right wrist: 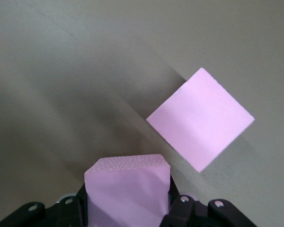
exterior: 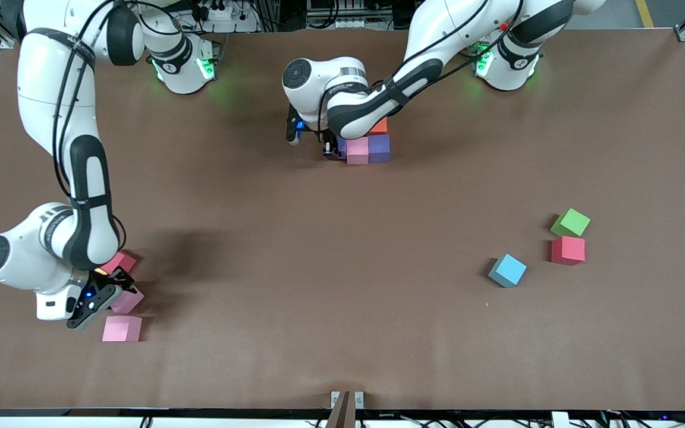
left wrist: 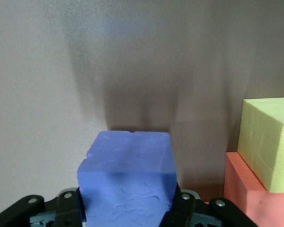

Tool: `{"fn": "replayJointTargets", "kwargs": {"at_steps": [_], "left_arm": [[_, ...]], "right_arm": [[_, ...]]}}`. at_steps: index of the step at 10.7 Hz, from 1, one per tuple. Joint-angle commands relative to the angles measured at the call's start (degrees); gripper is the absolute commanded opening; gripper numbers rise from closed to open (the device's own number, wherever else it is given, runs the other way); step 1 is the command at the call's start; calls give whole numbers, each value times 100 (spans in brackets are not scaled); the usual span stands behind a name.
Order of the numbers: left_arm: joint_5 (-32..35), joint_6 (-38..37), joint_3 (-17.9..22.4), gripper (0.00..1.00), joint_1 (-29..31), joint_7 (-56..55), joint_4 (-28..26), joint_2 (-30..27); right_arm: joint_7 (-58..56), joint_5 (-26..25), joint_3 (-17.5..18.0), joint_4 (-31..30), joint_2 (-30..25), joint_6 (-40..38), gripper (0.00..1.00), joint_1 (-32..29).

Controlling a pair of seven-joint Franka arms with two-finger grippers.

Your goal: Form number 2 with 11 blocks

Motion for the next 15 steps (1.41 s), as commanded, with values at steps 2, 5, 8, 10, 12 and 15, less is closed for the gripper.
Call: {"fn": "replayJointTargets", "kwargs": {"at_steps": [2, 5, 8, 10, 12, 15], "left_arm": [[-160, -102, 100, 33, -147, -201, 153, 70], [-178, -102, 109, 100, -182, -404, 153, 114], [-160, -102, 118, 100, -182, -413, 162, 79], [-186, -128, 83, 100, -68, -457, 171, -87], [-746, -295, 56, 100, 12, -728, 171, -359], [-1493, -715, 65, 100, 142, -861, 162, -1035]], "right_arm": [[367, -49, -306, -42, -376, -766, 5, 389], [877, -76, -341, -51, -657, -1058, 5, 652], [1456, -85, -350, -95, -834, -1382, 6, 908], [1878, -85, -342, -139, -939, -1541, 6, 1057], [2344, -85, -341, -139, -957, -1559, 6, 1224], [3029, -76, -333, -209, -966, -1550, 6, 1566]]}}
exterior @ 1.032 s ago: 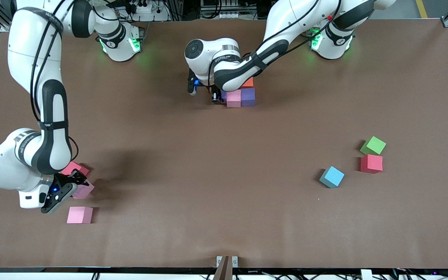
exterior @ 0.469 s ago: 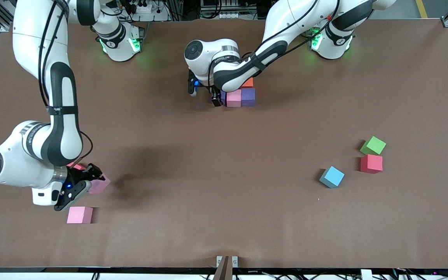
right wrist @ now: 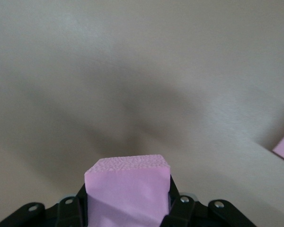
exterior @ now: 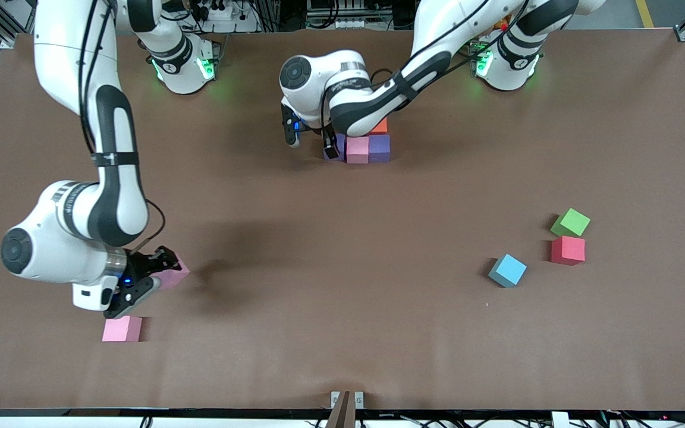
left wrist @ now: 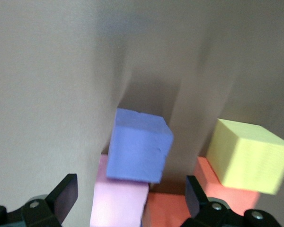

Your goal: Form number 2 with 11 blocks

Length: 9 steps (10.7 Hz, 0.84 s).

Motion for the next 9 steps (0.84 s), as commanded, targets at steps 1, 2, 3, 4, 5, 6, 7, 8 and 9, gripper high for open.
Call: {"fn": "replayJointTargets", "kwargs": {"at_steps": [1, 2, 3, 4, 5, 6, 7, 8, 9], "left_arm": [[-562, -534, 17, 100, 304, -108, -113, -742], [-607, -876, 17, 100, 567, -64, -95, -1022], [-608, -1158, 17, 100, 943, -20, -95, -1243], [-556, -1317, 26, 100, 1339, -2, -87, -1332], [-538, -1345, 26, 100, 1821, 111, -26, -1342], [-529, -1389, 61, 100, 2287, 356, 97, -1333], [-381, -1424, 70, 100, 2744, 645, 202, -1316], [56, -1416, 61, 100, 3114, 996, 282, -1289], [408, -1424, 61, 100, 3257, 1261, 439, -1263]], "right_arm": [[607, -66, -14, -240, -206, -16, 6, 306], [888, -48, -14, -310, -267, 10, 6, 481], [1265, -48, -14, -381, -303, 19, 6, 666], [1643, -48, -14, -477, -407, 63, 6, 859], [2064, -48, -31, -626, -478, 229, 6, 1174], [2469, -48, -40, -854, -566, 474, 6, 1447], [2847, -57, -49, -1169, -688, 833, 6, 1806], [3251, -57, -66, -1503, -812, 1237, 6, 2167], [3708, -57, -75, -1793, -908, 1598, 6, 2571]]}}
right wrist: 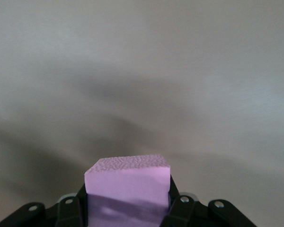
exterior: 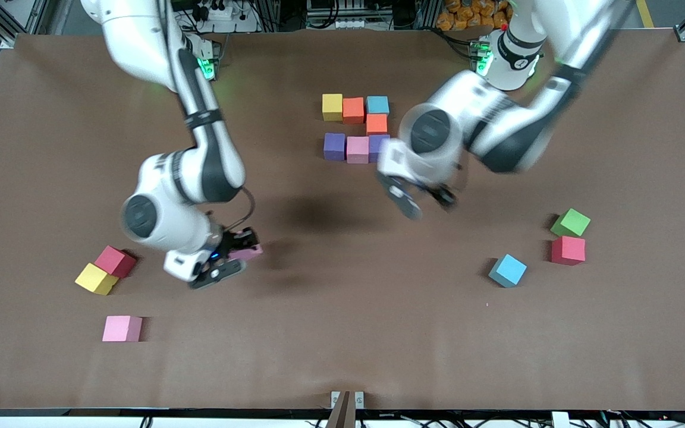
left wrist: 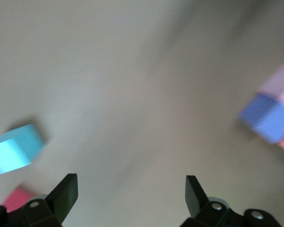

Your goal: Form number 2 with 11 blocks

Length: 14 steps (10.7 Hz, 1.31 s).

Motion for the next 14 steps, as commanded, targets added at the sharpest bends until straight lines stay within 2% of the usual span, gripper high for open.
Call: {"fn": "replayJointTargets", "kwargs": {"at_steps": [1, 2, 4, 6, 9, 12, 14], "left_arm": [[465, -128, 2, 100, 241, 291, 436, 82], [344, -128, 290, 100, 267, 135, 595, 170], [141, -111, 704, 100, 268, -584, 649, 197], [141, 273, 978, 100, 276, -973, 640, 258], [97, 1029, 1067, 100, 592, -1465, 588, 609], [184, 1601, 1075, 100, 707, -1625, 544, 969], [185, 1953, 1163, 100, 707, -1642, 474, 1181]], "right_arm": [[1122, -68, -95, -1028, -532, 854, 5, 982], [1676, -77, -183, -1204, -532, 1118, 5, 1482], [2408, -86, -656, -1477, -445, 1497, 4, 2545], [2874, -86, -764, -1942, -453, 2058, 4, 3189], [4015, -86, -790, -2470, -453, 2711, 3, 4016], [4572, -86, -1254, -2857, -453, 2773, 0, 4824], [4896, -86, -1352, -2946, -418, 2764, 0, 5037]]}}
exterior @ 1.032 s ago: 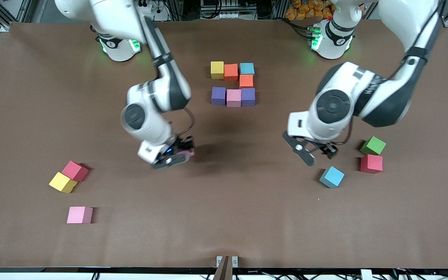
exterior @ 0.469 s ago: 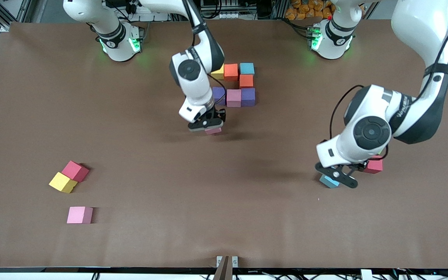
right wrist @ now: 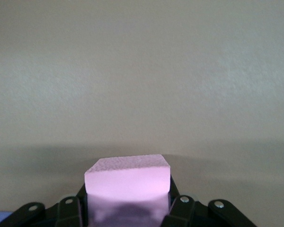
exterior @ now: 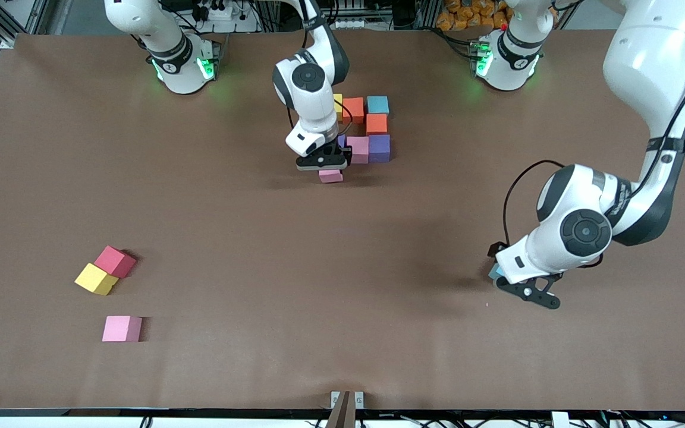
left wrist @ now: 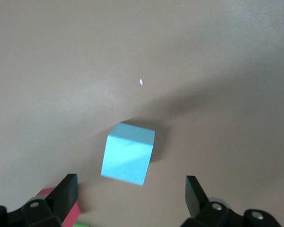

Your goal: Form number 2 with 11 blocks

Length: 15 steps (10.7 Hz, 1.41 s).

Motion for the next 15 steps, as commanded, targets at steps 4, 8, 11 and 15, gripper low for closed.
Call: {"fn": "replayJointTargets", "kwargs": {"at_steps": [4, 8, 11, 15], "left_arm": [[14, 695, 316, 100, 55, 104, -299, 243], [585, 889, 316, 100, 55, 184, -545, 384], [639, 1090, 316, 100, 108, 184, -685, 445], [630, 1434, 307, 100, 319, 333, -712, 656]], "right_arm": [[725, -73, -155, -180, 42, 70, 0, 245], [822, -73, -137, 22, 280, 62, 0, 245], [953, -73, -111, 198, 411, 53, 0, 254], [945, -90, -93, 190, 456, 53, 0, 271]]}}
